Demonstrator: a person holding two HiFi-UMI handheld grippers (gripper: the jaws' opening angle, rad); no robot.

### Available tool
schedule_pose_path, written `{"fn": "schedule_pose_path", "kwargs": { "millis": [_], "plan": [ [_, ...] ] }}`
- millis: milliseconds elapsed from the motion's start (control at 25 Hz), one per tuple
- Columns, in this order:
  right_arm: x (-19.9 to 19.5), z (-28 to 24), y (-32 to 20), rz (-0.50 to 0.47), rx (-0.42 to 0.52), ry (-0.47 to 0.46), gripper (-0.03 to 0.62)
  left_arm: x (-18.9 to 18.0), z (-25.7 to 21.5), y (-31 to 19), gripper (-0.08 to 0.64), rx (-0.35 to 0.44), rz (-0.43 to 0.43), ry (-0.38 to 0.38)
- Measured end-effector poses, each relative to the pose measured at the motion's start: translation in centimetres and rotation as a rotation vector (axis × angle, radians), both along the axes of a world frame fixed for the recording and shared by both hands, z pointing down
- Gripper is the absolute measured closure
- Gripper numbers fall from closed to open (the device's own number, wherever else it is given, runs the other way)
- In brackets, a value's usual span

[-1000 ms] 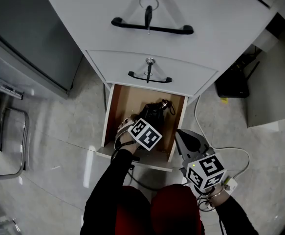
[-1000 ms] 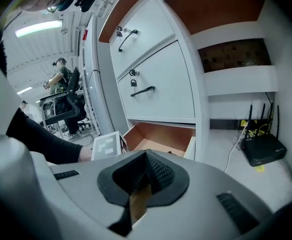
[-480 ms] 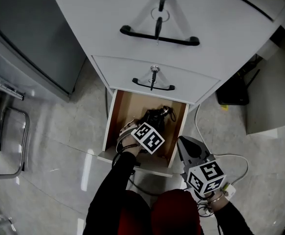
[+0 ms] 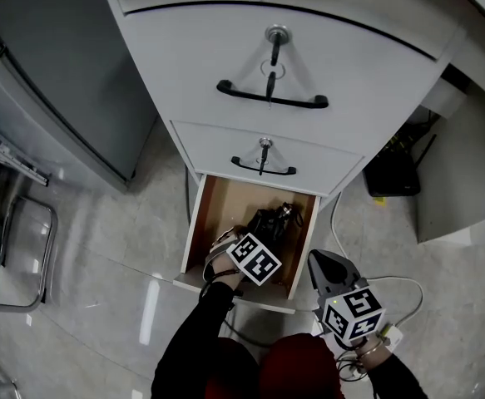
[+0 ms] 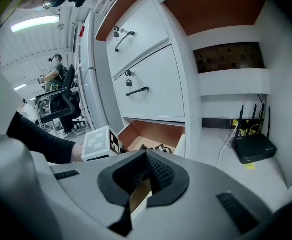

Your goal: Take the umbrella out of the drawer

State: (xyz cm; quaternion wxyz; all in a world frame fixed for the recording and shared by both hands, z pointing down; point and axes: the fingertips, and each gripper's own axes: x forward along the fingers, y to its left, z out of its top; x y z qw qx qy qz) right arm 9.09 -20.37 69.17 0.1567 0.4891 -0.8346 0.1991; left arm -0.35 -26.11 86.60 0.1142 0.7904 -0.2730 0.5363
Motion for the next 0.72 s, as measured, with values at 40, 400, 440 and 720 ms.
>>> {"fn": "schedule_pose_path", "kwargs": {
  "millis": [40,400,440,720],
  "plan": [
    [0.1,-0.1,0.1,0.005,0.001,0.000,0.595,0.1,-0.5,0.0,0.278,0.011,0.000,0.012],
    [0.8,-1.9,0.3,0.027,0.029,-0.002,0.595,0.3,-5.8,1.2,0.278,0.115,0.044,0.067],
    [0.8,-2.2,0.3,0.028,0.034,-0.002,0.594,0.3,-6.4,1.4,0.278,0.122,0.043,0.077],
    [0.7,-3.8,0.2,0.030,0.054,-0.006,0.594,0.0,-11.3,1.8,0.278,0.204,0.051,0.135]
  ]
}}
